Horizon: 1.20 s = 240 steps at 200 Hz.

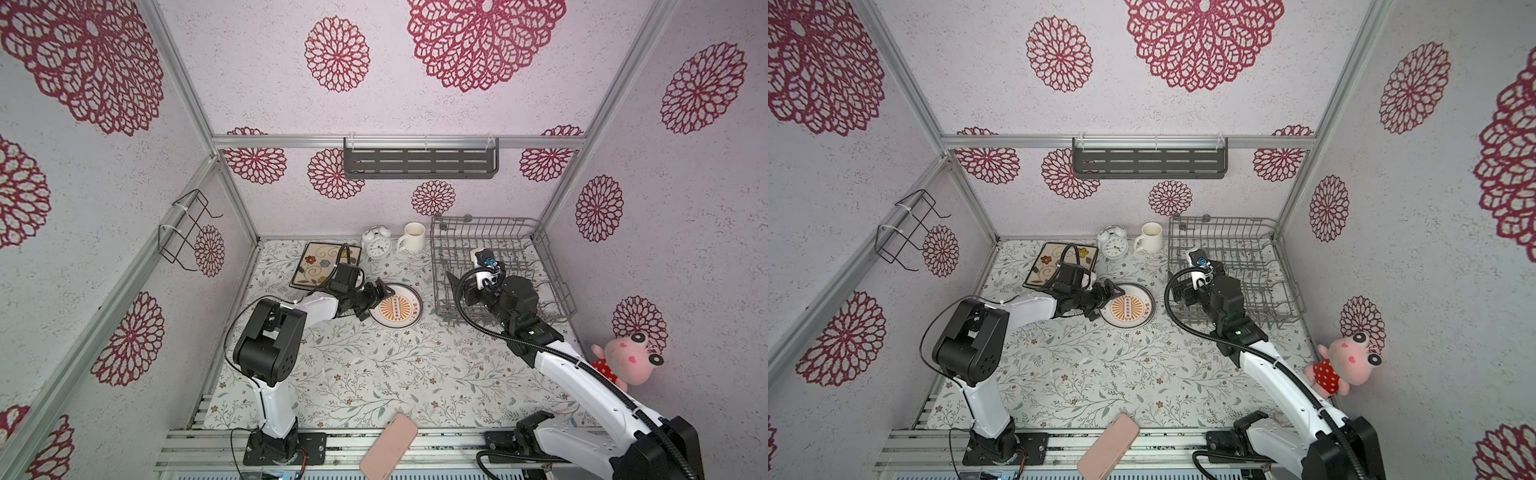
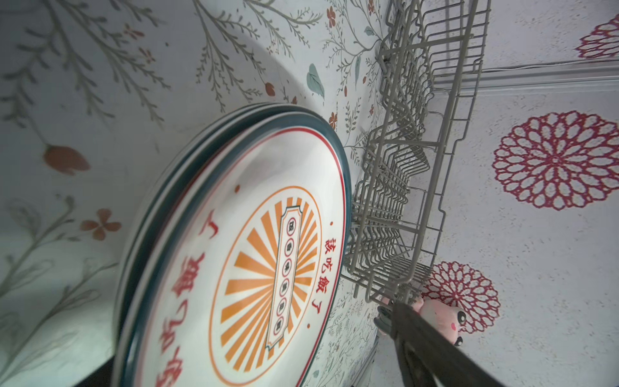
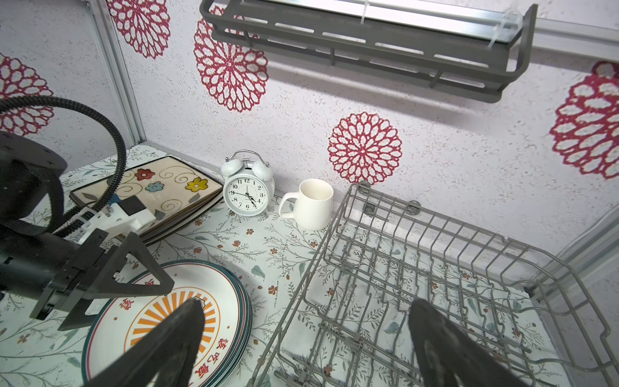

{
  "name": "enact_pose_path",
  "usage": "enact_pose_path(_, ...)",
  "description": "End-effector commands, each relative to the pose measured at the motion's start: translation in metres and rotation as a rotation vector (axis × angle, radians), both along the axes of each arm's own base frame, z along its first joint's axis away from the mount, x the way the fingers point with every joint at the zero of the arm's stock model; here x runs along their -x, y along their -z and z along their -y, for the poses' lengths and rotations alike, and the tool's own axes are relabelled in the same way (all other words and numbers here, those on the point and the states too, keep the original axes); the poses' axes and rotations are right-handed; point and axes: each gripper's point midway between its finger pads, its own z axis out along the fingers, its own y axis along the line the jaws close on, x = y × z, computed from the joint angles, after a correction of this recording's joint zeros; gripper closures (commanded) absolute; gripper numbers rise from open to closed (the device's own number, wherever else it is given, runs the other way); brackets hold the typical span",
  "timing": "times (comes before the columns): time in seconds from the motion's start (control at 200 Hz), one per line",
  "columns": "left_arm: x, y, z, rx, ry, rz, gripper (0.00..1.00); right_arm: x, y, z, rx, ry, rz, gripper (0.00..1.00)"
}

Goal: Unload the plates from the dish rack
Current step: Place the plate among the plates, then reset both arms

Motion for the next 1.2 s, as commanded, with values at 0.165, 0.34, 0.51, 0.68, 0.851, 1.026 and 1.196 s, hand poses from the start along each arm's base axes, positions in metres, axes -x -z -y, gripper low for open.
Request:
enact_pose_path(0.165, 0.025, 0.013, -0.037, -0.365, 0.081, -0.148, 0.03, -0.004, -0.009, 0.006, -0.025, 0.029, 0.04, 0.01)
enact_pose_path(0.34, 0.025, 0.015, -0.036, -0.378, 0.094, -0.166, 0.03, -0.004, -0.003, 0.007, -0.03, 0.036, 0.036, 0.01)
enact_pose_path(0.51, 0.025, 0.015, -0.032, -0.359, 0.093, -0.168, 0.03, -0.005, -0.001, 0.009, -0.009, 0.042, 0.035, 0.01)
enact_pose_path(0.68, 0.02, -0.03, -0.063, -0.462, 0.022, -0.034, 0.03, -0.004, -0.002, 0.023, -0.033, 0.099, 0.046, 0.01)
enact_pose_path(0.851, 0.01, -0.138, -0.203, -0.912, -0.283, 0.309, 0.03, -0.012, 0.031, 0.083, -0.116, 0.317, -0.055, 0.01)
enact_pose_path(1.026, 0.023, -0.165, -0.333, -0.955, -0.677, 0.542, 0.03, -0.011, 0.084, 0.142, -0.198, 0.523, -0.121, 0.01)
enact_pose_path(1.196, 0.029, -0.131, -0.367, -1.1, -0.754, 0.661, 0.03, -0.001, 0.099, 0.167, -0.217, 0.604, -0.02, 0.01)
